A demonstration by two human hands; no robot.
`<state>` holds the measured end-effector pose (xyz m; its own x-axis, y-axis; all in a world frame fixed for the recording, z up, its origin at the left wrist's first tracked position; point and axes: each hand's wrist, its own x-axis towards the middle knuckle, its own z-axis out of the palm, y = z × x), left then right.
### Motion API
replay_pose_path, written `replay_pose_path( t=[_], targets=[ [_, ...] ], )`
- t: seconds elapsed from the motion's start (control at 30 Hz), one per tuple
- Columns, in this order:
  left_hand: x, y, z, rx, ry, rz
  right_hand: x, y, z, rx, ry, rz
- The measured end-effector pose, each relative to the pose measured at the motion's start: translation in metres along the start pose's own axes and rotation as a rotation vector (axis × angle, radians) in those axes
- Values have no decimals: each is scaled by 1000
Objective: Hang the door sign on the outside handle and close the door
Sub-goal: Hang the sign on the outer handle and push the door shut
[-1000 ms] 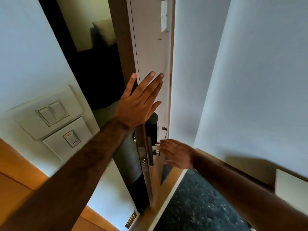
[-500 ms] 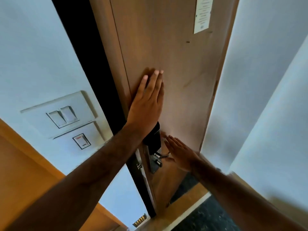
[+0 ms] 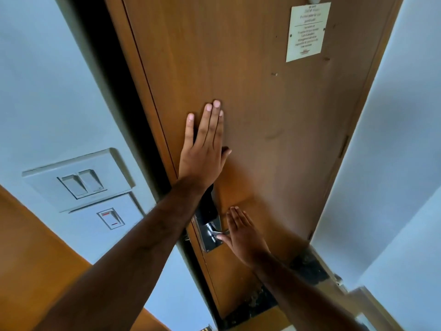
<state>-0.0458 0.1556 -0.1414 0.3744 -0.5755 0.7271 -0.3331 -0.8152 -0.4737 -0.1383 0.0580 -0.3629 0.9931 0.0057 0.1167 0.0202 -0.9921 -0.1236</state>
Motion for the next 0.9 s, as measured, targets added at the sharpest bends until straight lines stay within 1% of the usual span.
replay_pose_path(
  t=[0.2, 0.33, 0.5, 0.67, 0.9],
  targets=[
    [14, 5, 36, -73, -14, -126, 32, -3, 10, 6, 8, -9],
    [22, 4, 55, -104, -19, -179, 49, -8, 17, 29, 67, 9],
    [30, -2, 82, -106, -27, -204, 74, -13, 26, 106, 91, 33],
    [40, -6, 106, -87, -27, -223, 99, -15, 31, 139, 67, 55],
    [44, -8, 126, -58, 75, -226, 109, -21, 43, 202, 97, 111]
  ],
)
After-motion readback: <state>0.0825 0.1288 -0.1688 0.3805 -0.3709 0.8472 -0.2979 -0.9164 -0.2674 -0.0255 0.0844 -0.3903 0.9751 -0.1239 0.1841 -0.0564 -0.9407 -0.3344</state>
